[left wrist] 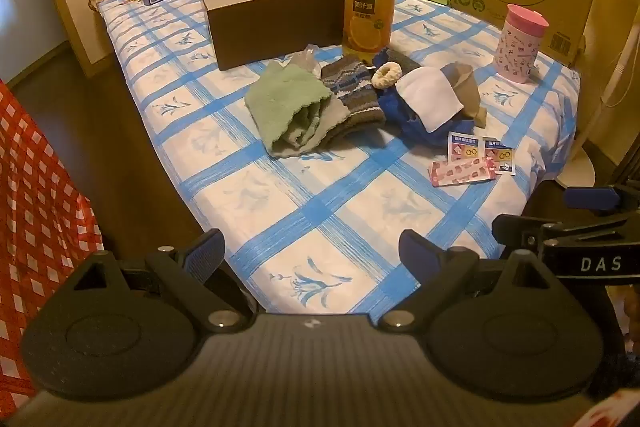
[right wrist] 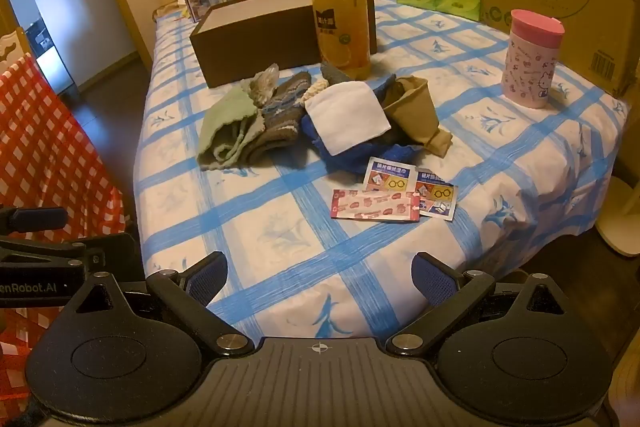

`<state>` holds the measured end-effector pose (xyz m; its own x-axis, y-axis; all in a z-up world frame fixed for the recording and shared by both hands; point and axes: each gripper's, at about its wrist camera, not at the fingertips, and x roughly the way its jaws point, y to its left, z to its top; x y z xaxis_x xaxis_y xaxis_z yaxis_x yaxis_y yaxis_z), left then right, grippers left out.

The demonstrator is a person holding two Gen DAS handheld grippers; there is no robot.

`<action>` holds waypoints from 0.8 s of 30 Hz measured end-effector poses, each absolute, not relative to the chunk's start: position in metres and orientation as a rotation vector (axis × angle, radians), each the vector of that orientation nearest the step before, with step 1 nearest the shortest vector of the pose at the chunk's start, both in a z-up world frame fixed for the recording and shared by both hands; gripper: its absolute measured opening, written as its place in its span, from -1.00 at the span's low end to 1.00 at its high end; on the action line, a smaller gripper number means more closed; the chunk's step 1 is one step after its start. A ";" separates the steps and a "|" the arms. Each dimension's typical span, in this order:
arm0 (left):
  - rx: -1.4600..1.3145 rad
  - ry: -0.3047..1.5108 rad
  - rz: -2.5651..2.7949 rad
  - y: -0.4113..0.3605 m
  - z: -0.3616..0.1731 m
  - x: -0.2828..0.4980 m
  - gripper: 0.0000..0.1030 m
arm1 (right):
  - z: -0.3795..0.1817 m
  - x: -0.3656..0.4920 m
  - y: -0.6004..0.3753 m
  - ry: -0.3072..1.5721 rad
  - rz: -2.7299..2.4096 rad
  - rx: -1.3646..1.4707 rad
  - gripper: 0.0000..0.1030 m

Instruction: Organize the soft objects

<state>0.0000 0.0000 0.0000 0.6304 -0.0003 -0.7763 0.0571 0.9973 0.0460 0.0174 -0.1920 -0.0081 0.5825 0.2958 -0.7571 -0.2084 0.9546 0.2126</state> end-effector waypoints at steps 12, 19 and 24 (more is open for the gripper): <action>0.064 0.888 -0.036 0.000 0.000 0.000 0.81 | -0.007 0.017 -0.192 0.902 0.295 0.109 0.91; 0.065 0.886 -0.036 0.001 0.001 0.000 0.81 | -0.007 0.017 -0.193 0.900 0.296 0.109 0.91; 0.066 0.886 -0.036 0.001 0.001 0.000 0.81 | -0.006 0.017 -0.193 0.900 0.297 0.110 0.91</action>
